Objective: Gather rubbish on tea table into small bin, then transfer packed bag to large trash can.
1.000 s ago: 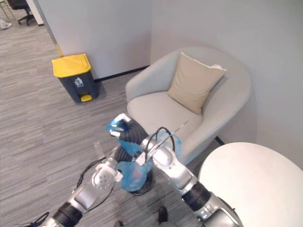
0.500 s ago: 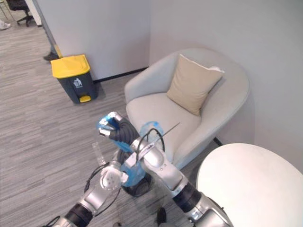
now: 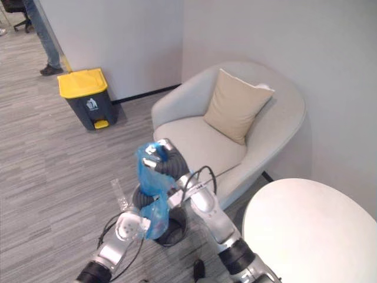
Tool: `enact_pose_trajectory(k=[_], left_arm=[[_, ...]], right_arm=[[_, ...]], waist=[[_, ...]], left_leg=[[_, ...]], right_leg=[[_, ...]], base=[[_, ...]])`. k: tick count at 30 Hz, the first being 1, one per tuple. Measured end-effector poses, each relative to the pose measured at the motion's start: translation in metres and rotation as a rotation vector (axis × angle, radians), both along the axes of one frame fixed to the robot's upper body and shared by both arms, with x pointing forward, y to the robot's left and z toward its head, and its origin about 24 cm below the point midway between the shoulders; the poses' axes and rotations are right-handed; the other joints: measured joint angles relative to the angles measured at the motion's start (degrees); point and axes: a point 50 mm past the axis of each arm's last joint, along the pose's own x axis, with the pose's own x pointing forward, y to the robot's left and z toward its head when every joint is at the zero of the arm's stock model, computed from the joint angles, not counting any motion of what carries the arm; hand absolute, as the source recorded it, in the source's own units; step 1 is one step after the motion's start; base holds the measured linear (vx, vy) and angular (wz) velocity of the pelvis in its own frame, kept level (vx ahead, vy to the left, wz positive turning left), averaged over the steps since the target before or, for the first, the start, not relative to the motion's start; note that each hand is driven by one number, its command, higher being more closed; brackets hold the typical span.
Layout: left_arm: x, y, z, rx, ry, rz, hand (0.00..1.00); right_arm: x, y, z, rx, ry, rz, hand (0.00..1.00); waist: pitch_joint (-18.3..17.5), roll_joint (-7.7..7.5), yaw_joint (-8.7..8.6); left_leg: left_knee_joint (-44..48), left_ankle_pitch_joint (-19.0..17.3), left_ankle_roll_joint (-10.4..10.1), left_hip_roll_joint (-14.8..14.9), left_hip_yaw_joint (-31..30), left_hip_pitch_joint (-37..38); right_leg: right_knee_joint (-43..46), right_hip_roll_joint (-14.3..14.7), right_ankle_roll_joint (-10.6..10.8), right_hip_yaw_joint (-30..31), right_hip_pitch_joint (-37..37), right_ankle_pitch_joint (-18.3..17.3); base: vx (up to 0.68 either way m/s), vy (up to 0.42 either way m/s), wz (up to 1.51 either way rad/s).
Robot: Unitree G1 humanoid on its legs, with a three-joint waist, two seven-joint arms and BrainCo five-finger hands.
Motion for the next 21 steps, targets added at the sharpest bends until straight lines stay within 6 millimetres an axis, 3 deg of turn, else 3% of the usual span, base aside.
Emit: enact_pose_trajectory(k=[12,16,21], left_arm=[[-0.019,0.032,-0.014,-0.044,0.076,0.138,1.0],[-0.024,0.037,-0.018,-0.066,0.097,0.172,1.0],[-0.031,0.051,-0.025,-0.084,0.127,0.25,1.0]], right_arm=[[0.002,-0.06,-0.049,-0.629,-0.111,-0.292,0.0],[-0.004,-0.069,-0.061,-0.694,-0.091,-0.337,0.0],[-0.008,-0.087,-0.089,-0.672,0.078,-0.46,0.0]], waist=[[-0.5,0.11,0.16],[-0.5,0.31,0.1],[-0.3,0.87,0.18]], left_leg=[[-2.1,1.0,-0.1,0.1,-1.2,0.7],[-2.1,1.1,-0.2,0.1,-1.1,0.7],[-2.0,1.4,-0.5,-0.3,-1.2,0.7]], right_leg=[[0.5,0.3,0.1,0.1,0.0,-0.1],[0.7,0.3,0.4,0.4,-0.1,-0.4],[0.7,0.3,0.4,0.3,-0.2,-0.6]], base=[[-0.02,-0.01,0.04],[0.0,0.0,0.0],[0.0,0.0,0.0]])
